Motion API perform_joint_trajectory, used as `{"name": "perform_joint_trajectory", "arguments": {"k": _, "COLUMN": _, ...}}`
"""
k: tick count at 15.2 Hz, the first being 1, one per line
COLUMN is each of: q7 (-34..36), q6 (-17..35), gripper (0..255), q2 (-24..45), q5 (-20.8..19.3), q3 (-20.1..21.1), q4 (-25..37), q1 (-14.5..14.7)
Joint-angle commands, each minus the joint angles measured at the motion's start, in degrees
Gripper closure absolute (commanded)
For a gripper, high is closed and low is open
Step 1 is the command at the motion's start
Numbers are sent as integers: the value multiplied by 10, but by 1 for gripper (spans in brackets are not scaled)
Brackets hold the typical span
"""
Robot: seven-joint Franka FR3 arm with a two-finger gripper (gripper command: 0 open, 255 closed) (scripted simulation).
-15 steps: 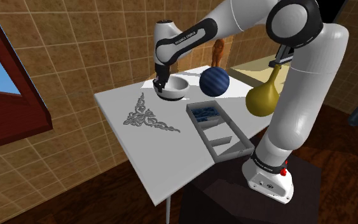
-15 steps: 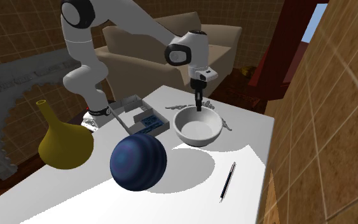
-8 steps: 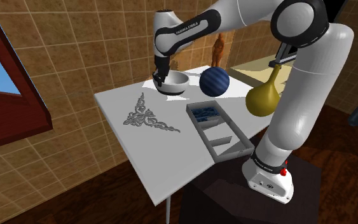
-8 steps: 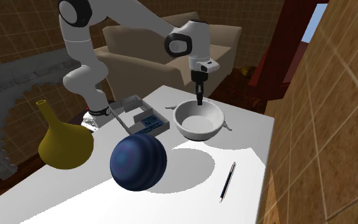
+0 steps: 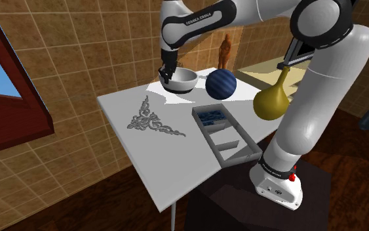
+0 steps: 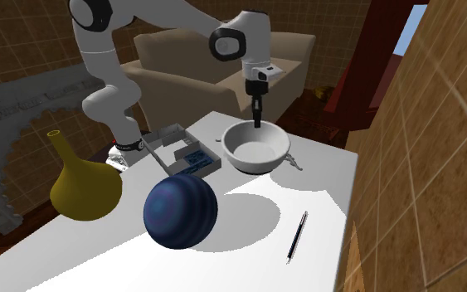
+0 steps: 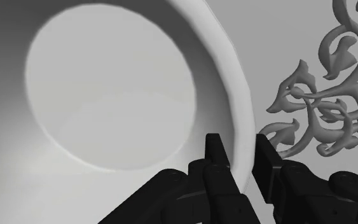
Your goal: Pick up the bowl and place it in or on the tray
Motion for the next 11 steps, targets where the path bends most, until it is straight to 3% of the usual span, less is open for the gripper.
{"name": "perform_joint_trajectory", "arguments": {"k": 1, "q7": 4, "q6": 4, "gripper": 255, "q2": -42, "q5": 4, "q3": 3, "q4": -46, "q1": 2}}
{"name": "perform_joint_trajectory", "arguments": {"k": 11, "q7": 20, "q6": -12, "gripper": 255, "q2": -271, "q5": 34, "q3": 16, "q4": -257, "q1": 24}}
